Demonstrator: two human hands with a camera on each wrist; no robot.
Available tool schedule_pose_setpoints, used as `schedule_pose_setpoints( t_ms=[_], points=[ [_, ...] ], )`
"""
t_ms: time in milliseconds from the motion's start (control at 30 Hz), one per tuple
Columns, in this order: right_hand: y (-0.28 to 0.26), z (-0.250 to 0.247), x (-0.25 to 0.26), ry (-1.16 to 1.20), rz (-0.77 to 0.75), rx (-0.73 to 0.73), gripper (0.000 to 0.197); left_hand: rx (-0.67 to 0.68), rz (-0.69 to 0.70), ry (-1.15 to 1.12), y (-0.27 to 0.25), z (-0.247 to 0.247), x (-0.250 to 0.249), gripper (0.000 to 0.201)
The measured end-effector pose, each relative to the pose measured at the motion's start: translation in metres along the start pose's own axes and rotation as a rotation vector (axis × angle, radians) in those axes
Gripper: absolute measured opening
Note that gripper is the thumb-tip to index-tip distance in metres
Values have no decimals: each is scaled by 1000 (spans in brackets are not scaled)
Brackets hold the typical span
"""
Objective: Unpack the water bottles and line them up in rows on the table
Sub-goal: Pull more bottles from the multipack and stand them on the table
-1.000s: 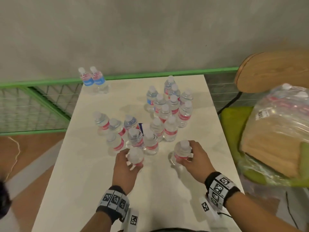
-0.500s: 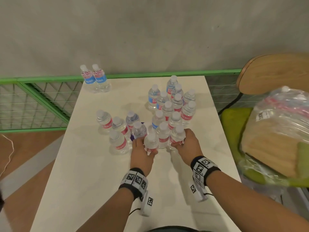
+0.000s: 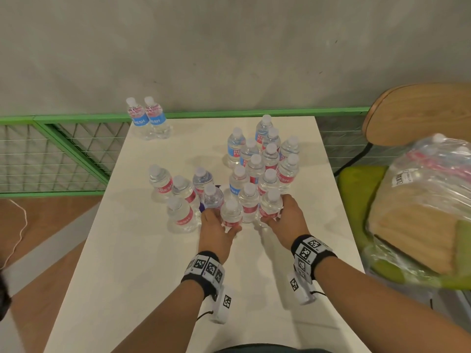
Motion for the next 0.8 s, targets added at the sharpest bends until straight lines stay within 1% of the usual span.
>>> schedule_pose_setpoints(
  t_ms=[67, 133, 167, 200, 233, 300, 367, 433, 500, 567, 667, 733, 767, 800],
  points=[
    [0, -2, 0, -16, 4, 45, 63, 5, -39, -5, -4, 0, 4, 65],
    [-3, -5, -6, -28, 26, 102, 77, 32, -85, 15, -13, 1, 9, 68],
    [-7, -8, -12, -27, 50, 128, 83, 44, -98, 26, -19, 3, 11, 68],
    [-13, -13, -20, -20, 72, 147, 84, 53, -105, 44, -26, 6, 12, 65],
    [-21, -18, -29, -12, 88, 171, 77, 60, -106, 74, -32, 9, 14, 60],
    [-40, -33, -53, -10, 108, 222, 52, 115, -101, 154, -46, 20, 14, 48],
    [-63, -54, -81, -12, 139, 263, 29, 264, -80, 239, -59, 44, 10, 36],
    [-84, -82, -114, -26, 188, 278, 17, 460, -33, 292, -71, 79, -5, 26],
    [-98, -115, -146, -43, 255, 248, 14, 627, 38, 320, -79, 117, -31, 21],
    [-103, -153, -175, -38, 325, 172, 13, 740, 105, 350, -83, 158, -63, 19],
    [-95, -215, -203, -45, 357, 38, 14, 842, 197, 391, -85, 223, -117, 17],
    [-84, -257, -216, -32, 372, -64, 20, 907, 278, 416, -89, 269, -156, 16],
    [-77, -274, -231, -26, 422, -109, 23, 942, 327, 422, -92, 292, -175, 15],
    [-70, -289, -242, -16, 439, -152, 22, 976, 374, 417, -96, 315, -193, 16]
  ],
)
Point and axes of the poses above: each hand's wrist, its own y-axis towards the middle knuckle, its own z-axis out of the palm, x = y × z, the point moved 9 cm from there along y, towards the middle knuckle, and after that the axes turned 4 degrees about x, right-handed, at the moved point
